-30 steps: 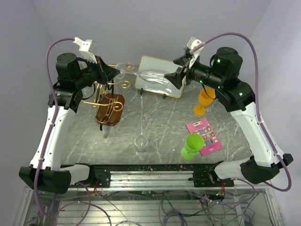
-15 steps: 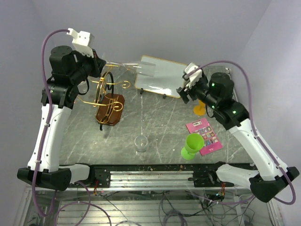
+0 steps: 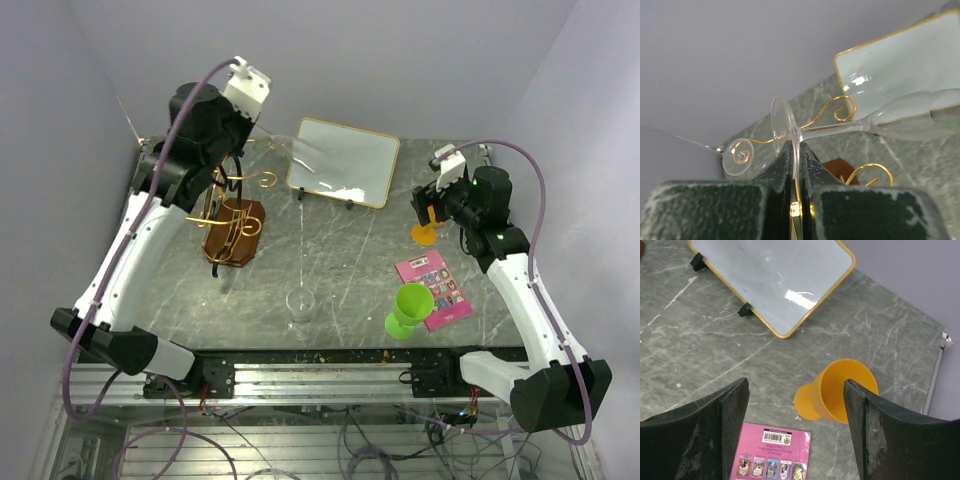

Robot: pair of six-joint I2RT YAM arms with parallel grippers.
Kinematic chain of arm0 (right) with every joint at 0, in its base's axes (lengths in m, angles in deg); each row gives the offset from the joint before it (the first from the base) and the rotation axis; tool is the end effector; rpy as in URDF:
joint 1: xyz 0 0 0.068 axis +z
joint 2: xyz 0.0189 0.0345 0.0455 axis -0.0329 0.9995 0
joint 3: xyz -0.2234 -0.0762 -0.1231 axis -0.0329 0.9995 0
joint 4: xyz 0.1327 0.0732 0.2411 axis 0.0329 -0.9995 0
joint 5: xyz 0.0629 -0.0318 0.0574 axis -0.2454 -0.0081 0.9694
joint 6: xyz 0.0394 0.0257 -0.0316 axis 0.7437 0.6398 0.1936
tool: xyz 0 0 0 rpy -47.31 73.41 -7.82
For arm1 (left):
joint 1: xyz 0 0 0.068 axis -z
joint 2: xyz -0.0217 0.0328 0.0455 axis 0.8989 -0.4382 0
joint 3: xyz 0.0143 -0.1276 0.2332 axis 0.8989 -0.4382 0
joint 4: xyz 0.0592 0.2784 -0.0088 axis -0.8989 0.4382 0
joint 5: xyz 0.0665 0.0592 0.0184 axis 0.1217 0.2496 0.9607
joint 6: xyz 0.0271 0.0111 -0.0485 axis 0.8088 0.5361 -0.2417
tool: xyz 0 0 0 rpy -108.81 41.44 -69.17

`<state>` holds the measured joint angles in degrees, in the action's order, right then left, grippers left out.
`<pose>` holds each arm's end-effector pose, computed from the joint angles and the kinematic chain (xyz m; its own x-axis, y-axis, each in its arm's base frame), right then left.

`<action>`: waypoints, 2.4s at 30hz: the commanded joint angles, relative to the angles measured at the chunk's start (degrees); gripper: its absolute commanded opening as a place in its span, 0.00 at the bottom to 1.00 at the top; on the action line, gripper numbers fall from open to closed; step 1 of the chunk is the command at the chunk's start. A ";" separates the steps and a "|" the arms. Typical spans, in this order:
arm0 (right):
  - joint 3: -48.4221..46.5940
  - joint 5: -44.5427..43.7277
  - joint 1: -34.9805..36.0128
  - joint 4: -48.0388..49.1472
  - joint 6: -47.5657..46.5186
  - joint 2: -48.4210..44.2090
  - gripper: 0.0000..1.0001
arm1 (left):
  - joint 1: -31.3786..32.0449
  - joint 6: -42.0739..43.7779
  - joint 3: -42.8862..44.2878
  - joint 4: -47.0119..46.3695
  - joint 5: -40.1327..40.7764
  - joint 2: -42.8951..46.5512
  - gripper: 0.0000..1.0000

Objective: Place the wine glass upside down on the wine glass rack

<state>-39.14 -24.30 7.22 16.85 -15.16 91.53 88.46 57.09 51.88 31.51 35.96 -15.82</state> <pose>0.2762 0.0538 0.3417 -0.2216 -0.3504 -0.9100 -0.4662 0.8577 -0.2167 0.2920 -0.1278 0.5002 -0.0765 0.3755 -0.9236 0.3521 0.8769 0.3274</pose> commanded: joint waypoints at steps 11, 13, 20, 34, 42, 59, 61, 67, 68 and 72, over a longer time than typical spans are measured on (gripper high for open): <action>4.93 10.78 -6.88 3.78 2.64 -2.21 0.79 | 14.34 24.09 -3.95 -6.88 25.66 -10.45 0.07; 5.19 11.37 -6.91 3.83 2.83 -2.01 0.79 | 14.83 25.29 -4.65 -7.29 27.20 -11.23 0.07; 5.48 12.05 -7.04 3.88 2.88 -1.48 0.80 | 14.97 29.03 -7.22 -8.29 29.32 -11.72 0.07; 5.57 12.93 -7.08 3.79 2.75 -1.52 0.81 | 13.56 32.33 -7.64 -10.20 33.53 -13.44 0.07; 5.43 13.25 -7.13 3.61 2.75 -1.54 0.81 | 12.74 33.23 -5.90 -10.71 34.52 -15.11 0.07; 5.13 13.60 -7.08 3.26 2.79 -1.83 0.84 | 11.19 36.27 -0.81 -12.12 35.97 -20.49 0.07; 5.21 13.61 -7.15 3.26 2.66 -1.74 0.85 | 11.16 36.28 -0.29 -12.18 35.97 -21.00 0.07; 5.27 13.52 -7.10 3.35 2.68 -1.77 0.85 | 11.10 37.39 0.58 -13.40 36.68 -22.46 0.07; 5.30 13.51 -7.08 3.35 2.73 -1.75 0.85 | 11.14 37.48 0.86 -13.49 36.73 -22.62 0.07; 5.30 13.42 -7.08 3.48 2.67 -1.73 0.85 | 11.14 37.61 1.87 -13.58 36.68 -23.54 0.07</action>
<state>-34.14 -11.34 0.53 19.47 -12.77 90.13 99.83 93.44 50.44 21.22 70.52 -38.71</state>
